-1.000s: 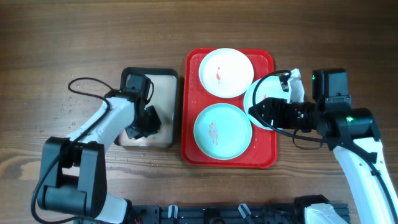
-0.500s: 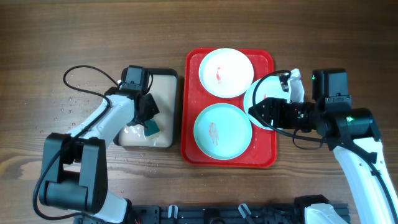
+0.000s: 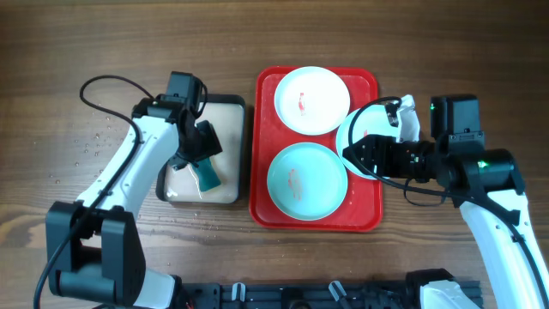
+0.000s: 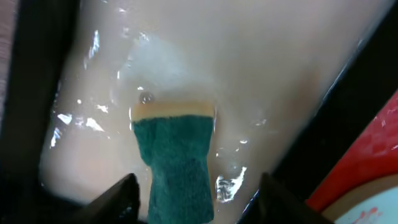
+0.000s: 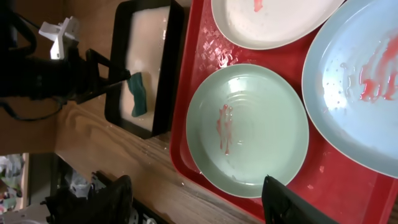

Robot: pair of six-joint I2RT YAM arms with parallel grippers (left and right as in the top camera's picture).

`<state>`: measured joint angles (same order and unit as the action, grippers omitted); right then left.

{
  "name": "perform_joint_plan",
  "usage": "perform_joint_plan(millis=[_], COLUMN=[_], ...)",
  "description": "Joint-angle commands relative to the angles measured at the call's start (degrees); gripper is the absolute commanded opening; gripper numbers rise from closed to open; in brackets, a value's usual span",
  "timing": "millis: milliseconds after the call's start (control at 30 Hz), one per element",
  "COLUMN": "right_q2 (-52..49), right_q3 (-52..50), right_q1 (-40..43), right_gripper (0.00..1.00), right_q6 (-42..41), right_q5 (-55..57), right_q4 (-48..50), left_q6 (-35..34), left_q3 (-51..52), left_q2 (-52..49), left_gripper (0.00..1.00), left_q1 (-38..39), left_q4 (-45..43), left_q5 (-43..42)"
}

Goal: Clean dirty plates on tray and stack at the side

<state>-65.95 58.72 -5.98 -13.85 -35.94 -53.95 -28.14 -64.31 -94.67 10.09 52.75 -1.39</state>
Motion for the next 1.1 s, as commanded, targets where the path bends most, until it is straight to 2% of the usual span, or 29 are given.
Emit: perform_joint_plan(millis=[0, 67, 133, 167, 200, 333, 433, 533, 600, 700, 900, 1000, 1067], right_q2=[0.15, 0.15, 0.15, 0.15, 0.13, -0.24, -2.25, -7.15, -12.35, -18.6, -27.32, -29.51, -31.32], right_q3=[0.79, 0.79, 0.24, -0.55, -1.64, -6.45, -8.22, -8.22, -8.22, -8.22, -8.22, -8.22, -8.35], right_q1=[-0.24, -0.24, -0.24, -0.24, -0.24, -0.24, -1.07, -5.66, -8.9, -10.14, -10.14, -10.14, -10.14], right_gripper=[0.67, 0.66, 0.65, 0.65, 0.64, 0.61, 0.46, 0.46, 0.45, 0.46, 0.43, 0.36, 0.25], right_q6=[-0.09, -0.09, -0.07, -0.02, -0.04, 0.85, 1.86, 1.44, -3.58, -6.84, -7.37, -7.45, -8.76], right_q5=[1.51, 5.53, 6.64, 6.62, 6.62, 6.62, 7.93, 11.82, 17.29, 22.32, 22.01, 22.01, 22.03], right_q4=[-0.79, -2.75, -3.89, -4.02, -3.8, -0.48, 1.05, 1.66, 3.02, 4.76, 12.24, 14.14, 15.41], left_q6=[-4.09, -5.38, -5.38, -5.35, -5.27, -3.74, -0.63, 2.49, 3.98, 3.93, 1.33, -2.69, -5.46], left_q3=[6.23, 11.41, 13.66, 14.14, 14.19, 10.1, 1.99, -5.51, -9.09, -9.44, -9.25, -8.04, -6.51], left_q2=[-1.73, -2.12, -2.12, -2.12, -2.1, -1.88, -1.22, 0.24, 1.99, 3.96, 2.58, 1.79, 0.31], left_gripper=[0.43, 0.31, 0.25, 0.19, 0.04, 0.04, 0.04, 0.04, 0.04, 0.04, 0.04, 0.04, 0.04], left_q1=[0.13, 0.13, 0.13, 0.13, 0.13, 0.09, 0.2, 1.53, 3.76, 7.1, 14.64, 17.64, 19.39], left_q4=[-3.13, -8.33, -10.82, -11.47, -11.93, -9.6, -2.01, 4.37, 7.02, 7.06, 3.3, -0.33, -4.31], left_q5=[-1.81, -1.81, -1.79, -1.79, -1.77, -1.84, -2.95, -4.55, -6.78, -9.09, -10.19, -9.49, -9.53])
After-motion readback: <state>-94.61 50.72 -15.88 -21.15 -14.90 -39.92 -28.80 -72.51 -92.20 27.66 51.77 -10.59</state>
